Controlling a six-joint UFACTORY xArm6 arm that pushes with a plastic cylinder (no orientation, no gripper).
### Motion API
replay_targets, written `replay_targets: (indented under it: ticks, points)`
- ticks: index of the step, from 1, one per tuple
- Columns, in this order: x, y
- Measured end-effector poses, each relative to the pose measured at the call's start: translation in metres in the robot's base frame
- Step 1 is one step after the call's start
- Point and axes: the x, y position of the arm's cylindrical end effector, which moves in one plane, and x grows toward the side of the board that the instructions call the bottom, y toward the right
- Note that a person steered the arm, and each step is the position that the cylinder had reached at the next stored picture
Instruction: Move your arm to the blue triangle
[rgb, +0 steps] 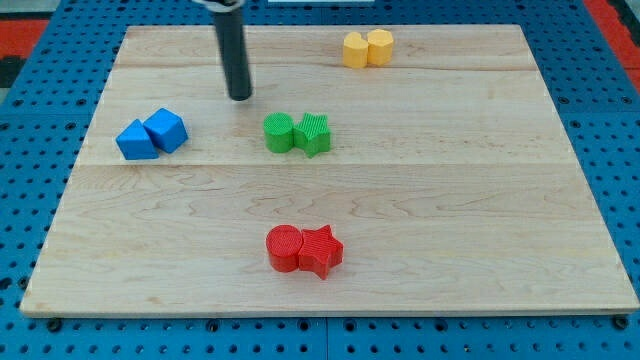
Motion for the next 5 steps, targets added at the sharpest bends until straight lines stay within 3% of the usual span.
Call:
replay_targets:
  ticks: [2,5]
  points:
    - [0.0,-0.078]
    - [0.0,-0.079]
